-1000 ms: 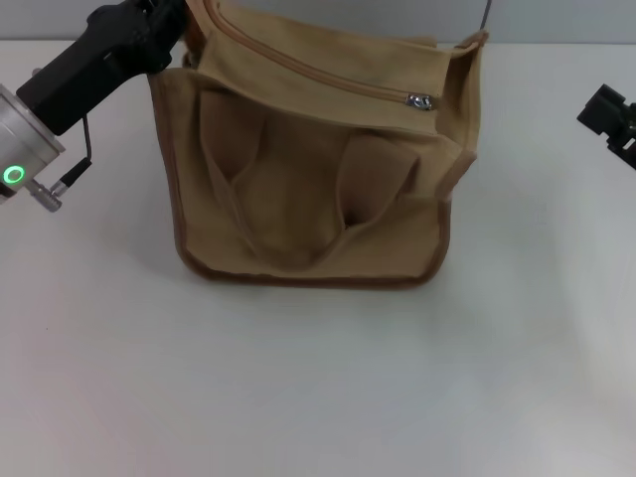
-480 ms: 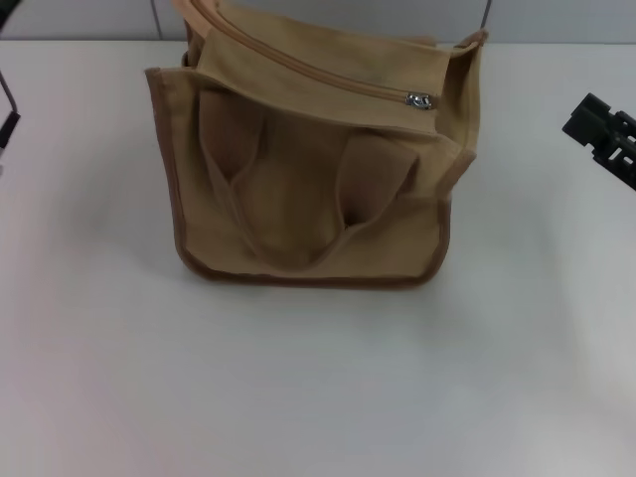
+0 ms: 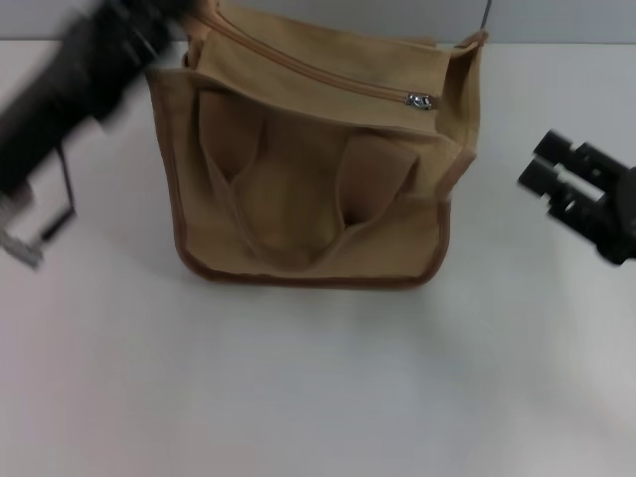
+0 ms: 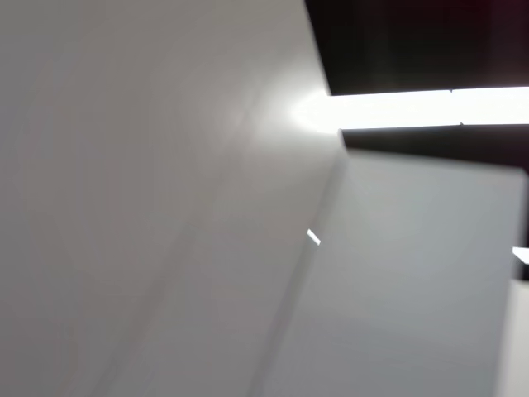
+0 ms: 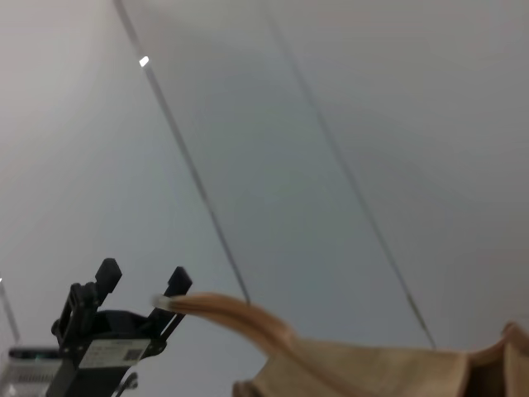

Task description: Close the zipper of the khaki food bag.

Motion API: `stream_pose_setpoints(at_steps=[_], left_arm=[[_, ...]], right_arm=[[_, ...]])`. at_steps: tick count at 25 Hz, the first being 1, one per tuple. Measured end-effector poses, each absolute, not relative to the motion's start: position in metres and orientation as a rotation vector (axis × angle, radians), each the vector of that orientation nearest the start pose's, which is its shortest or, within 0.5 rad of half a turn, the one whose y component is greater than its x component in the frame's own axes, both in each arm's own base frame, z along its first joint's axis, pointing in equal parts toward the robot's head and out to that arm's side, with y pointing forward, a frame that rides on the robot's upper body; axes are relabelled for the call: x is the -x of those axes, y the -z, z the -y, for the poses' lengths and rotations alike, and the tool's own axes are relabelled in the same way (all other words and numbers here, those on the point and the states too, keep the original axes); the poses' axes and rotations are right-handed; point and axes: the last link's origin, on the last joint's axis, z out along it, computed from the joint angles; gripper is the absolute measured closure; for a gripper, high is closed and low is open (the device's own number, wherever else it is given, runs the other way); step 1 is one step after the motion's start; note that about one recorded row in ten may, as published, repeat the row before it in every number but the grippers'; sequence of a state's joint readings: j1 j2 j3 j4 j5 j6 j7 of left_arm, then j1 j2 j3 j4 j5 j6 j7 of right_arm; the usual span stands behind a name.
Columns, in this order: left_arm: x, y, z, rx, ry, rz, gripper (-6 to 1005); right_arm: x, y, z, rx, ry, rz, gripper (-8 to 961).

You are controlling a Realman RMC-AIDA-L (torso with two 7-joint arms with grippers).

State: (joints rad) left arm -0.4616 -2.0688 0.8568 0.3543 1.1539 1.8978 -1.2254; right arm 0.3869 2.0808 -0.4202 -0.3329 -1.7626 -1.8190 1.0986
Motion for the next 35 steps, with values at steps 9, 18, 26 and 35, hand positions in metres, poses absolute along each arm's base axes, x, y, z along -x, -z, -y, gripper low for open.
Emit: stream_pose_setpoints(at_steps=[9,18,26,35], left_arm=[[0.253,0.021,-0.234,2.574,1.396,0.210,219],[0.287,0.043,-0.218,2.646,1.073,0.212,221],[0.291,0.045,-0.221,2.650,1.035,0.255,222],[0.288,0.052,-0.213,2.679,1.064,0.263,222]], right_arm=[[-0.277,0.012,-0.255,2.377,-1.305,-0.434,387],[-0.277,0.027,-0.250,2.513,-1.216,-0.415,389],[-0.286,0.042,-0.248,2.582,-1.077,-0.447,370],[-0.286,0.065,-0.233,2.719,-0.995,-0.345,185]])
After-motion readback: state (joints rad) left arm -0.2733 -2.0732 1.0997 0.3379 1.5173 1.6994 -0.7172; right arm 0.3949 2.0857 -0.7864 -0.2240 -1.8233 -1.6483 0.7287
